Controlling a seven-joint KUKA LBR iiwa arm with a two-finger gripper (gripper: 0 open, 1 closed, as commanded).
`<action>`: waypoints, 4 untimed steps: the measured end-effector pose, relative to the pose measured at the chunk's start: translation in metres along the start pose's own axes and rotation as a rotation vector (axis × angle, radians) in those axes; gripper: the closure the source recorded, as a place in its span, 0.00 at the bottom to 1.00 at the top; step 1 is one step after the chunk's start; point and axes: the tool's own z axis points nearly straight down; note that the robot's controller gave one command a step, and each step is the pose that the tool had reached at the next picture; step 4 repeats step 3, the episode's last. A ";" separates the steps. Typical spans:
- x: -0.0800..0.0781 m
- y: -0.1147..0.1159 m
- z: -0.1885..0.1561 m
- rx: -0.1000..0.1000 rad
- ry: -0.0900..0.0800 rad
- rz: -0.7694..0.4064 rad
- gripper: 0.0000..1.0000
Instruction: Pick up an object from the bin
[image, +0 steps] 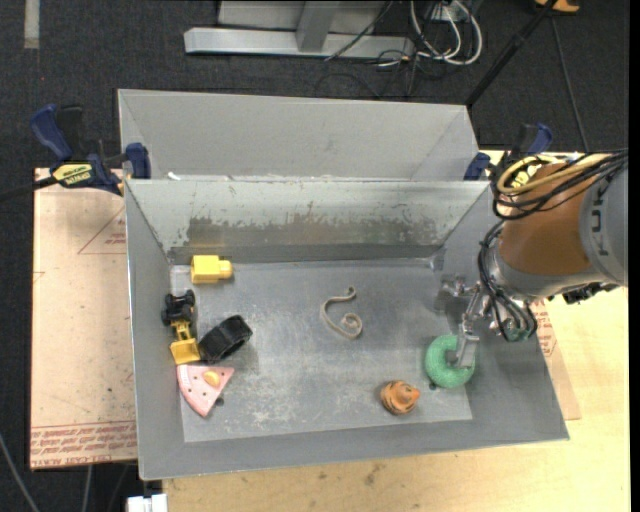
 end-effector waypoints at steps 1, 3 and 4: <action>0.026 0.000 0.005 -0.004 0.008 -0.073 1.00; 0.013 0.003 -0.043 -0.001 0.009 -0.128 1.00; 0.013 0.003 -0.043 -0.001 0.009 -0.128 1.00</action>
Offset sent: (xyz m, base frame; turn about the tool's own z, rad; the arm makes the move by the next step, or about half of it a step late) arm 0.0000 0.0000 0.0000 0.0000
